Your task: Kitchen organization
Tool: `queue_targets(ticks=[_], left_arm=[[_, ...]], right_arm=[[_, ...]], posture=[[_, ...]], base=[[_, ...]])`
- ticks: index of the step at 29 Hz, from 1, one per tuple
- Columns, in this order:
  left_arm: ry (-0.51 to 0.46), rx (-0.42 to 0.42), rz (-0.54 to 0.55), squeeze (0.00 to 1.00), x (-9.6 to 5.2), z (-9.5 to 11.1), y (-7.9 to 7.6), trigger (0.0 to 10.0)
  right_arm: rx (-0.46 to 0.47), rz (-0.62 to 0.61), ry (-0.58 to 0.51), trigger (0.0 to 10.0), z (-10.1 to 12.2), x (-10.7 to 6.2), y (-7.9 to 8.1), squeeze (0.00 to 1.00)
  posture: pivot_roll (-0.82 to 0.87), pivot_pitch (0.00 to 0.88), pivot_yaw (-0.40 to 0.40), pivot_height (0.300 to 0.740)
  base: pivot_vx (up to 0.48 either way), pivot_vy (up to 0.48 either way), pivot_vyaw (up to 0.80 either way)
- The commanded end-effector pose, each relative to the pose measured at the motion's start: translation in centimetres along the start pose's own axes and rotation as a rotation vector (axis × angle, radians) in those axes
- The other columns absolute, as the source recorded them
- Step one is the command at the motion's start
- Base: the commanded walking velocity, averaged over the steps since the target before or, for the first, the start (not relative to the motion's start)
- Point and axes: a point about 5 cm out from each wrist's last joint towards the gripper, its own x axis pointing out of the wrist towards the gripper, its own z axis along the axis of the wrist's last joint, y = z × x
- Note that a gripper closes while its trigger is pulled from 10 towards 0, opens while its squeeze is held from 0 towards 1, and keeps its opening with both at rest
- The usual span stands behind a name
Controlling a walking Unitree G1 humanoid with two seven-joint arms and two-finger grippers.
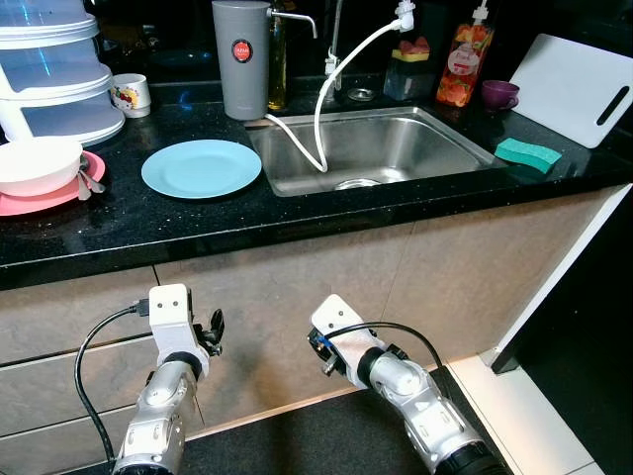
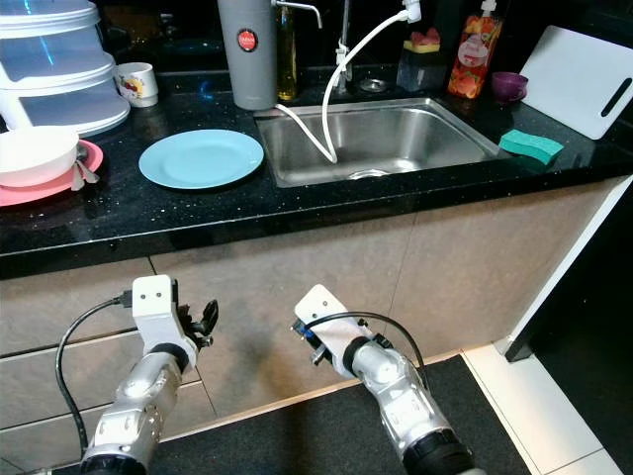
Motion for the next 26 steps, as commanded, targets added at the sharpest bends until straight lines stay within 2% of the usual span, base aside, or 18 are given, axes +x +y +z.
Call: queue_targets(ticks=[1,26], left_arm=[[0.015,-0.009,0.000,0.00,-0.23,-0.51,-0.12,10.0],[0.018,-0.012,0.003,0.00,-0.12,-0.47,-0.04,10.0]], right_arm=[[0.003,0.000,-0.003,10.0,-0.10,-0.20,0.02,0.00],[0.005,0.000,-0.003,10.0,-0.03,-0.18,-0.12,0.00]], posture=[[-0.10,0.059,-0.012,0.740],[-0.10,0.074,-0.009,0.740]], base=[[0.000,0.000,0.00],[0.000,0.000,0.00]])
